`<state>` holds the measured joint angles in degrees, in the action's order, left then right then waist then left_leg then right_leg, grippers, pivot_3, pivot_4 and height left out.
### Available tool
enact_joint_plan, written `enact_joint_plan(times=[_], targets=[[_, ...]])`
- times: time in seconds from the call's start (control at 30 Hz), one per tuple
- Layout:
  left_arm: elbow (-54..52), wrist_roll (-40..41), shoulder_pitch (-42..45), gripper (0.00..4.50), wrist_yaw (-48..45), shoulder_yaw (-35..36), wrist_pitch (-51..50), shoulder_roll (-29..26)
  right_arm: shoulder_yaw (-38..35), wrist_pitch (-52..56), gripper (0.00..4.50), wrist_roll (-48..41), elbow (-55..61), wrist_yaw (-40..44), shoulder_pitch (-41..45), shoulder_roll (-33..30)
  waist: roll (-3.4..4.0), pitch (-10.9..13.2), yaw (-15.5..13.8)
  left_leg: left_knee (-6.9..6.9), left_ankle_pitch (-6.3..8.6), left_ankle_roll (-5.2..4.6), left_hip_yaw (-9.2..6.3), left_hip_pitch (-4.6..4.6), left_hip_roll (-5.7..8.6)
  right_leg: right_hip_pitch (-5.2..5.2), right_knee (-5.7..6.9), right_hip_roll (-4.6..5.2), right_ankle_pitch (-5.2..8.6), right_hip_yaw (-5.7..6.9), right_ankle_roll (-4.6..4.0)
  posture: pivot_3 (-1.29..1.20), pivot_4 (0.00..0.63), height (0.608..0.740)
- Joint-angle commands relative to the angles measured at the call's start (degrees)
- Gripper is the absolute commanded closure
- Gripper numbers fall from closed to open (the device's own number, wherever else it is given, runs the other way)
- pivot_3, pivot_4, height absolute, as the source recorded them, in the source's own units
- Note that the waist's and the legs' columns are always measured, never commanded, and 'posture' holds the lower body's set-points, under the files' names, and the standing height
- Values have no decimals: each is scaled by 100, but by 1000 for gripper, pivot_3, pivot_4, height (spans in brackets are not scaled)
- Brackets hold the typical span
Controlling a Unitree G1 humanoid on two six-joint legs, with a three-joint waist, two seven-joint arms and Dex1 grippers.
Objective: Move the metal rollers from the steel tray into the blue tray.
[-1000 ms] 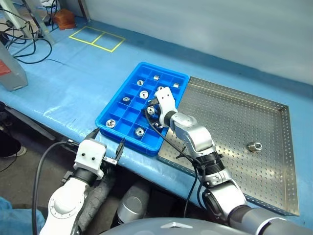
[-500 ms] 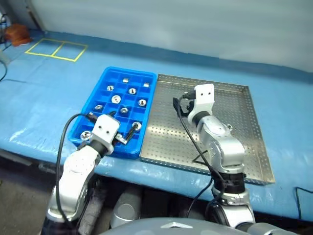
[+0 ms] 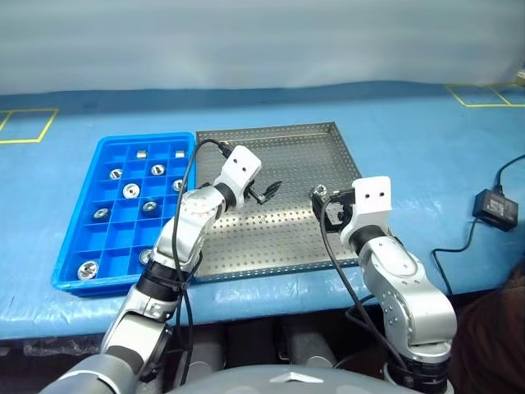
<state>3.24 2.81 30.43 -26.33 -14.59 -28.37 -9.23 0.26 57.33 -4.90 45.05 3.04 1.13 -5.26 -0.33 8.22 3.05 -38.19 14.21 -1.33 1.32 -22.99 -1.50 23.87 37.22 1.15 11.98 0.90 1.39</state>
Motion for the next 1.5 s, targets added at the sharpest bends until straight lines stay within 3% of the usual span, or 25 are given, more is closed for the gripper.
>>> enact_joint_plan(times=[0.03, 0.27, 0.7, 1.03, 1.27, 1.37, 1.5], targets=[[786, -27, 547, 0, 89, 27, 227, 320, 134, 115, 45, -30, 532, -122, -137, 90, -3, 1, 24, -1, -1, -1, 2, 0, 0, 0, 0, 0, 0, -3, 0, -158, 150, 740], [2583, 55, 1479, 0, -109, 88, 833, 1075, 447, 275, 45, -41, 975, -231, -333, 184, -6, 2, 129, -1, 5, -22, 29, -1, 5, 0, -23, 11, -16, -31, 28, -208, 150, 740], [4983, -326, 2408, 0, -63, 159, 2048, 1718, 572, 240, 45, 52, 1263, -505, -698, 256, -8, 2, 510, 1, 22, -49, 55, -3, 3, 5, -35, 26, -13, -64, 59, -303, 150, 740], [6079, -609, 2846, 0, 662, 289, 2260, 1920, 564, 204, 45, 52, 1310, -588, -780, 262, -12, 5, 862, 4, 23, -52, 56, -3, 4, 6, -36, 29, -13, -69, 68, -328, 150, 740], [6247, -683, 2889, 0, 528, 324, 2277, 1937, 544, 181, 45, 34, 1294, -609, -778, 276, -14, 6, 1023, 10, 23, -52, 56, -3, 4, 7, -37, 31, -11, -70, 72, -331, 150, 740], [6241, -711, 2878, 595, 537, 327, 2229, 1937, 516, 172, 0, 19, 1265, -595, -763, 279, -15, 6, 1065, 12, 23, -52, 57, -2, 5, 8, -37, 32, -11, -71, 73, -326, 150, 740], [6215, -725, 2853, 1890, 544, 333, 2215, 1920, 508, 163, 0, 4, 1231, -572, -744, 272, -15, 6, 1080, 13, 23, -51, 57, -2, 4, 8, -37, 32, -10, -72, 74, -317, 150, 740]])
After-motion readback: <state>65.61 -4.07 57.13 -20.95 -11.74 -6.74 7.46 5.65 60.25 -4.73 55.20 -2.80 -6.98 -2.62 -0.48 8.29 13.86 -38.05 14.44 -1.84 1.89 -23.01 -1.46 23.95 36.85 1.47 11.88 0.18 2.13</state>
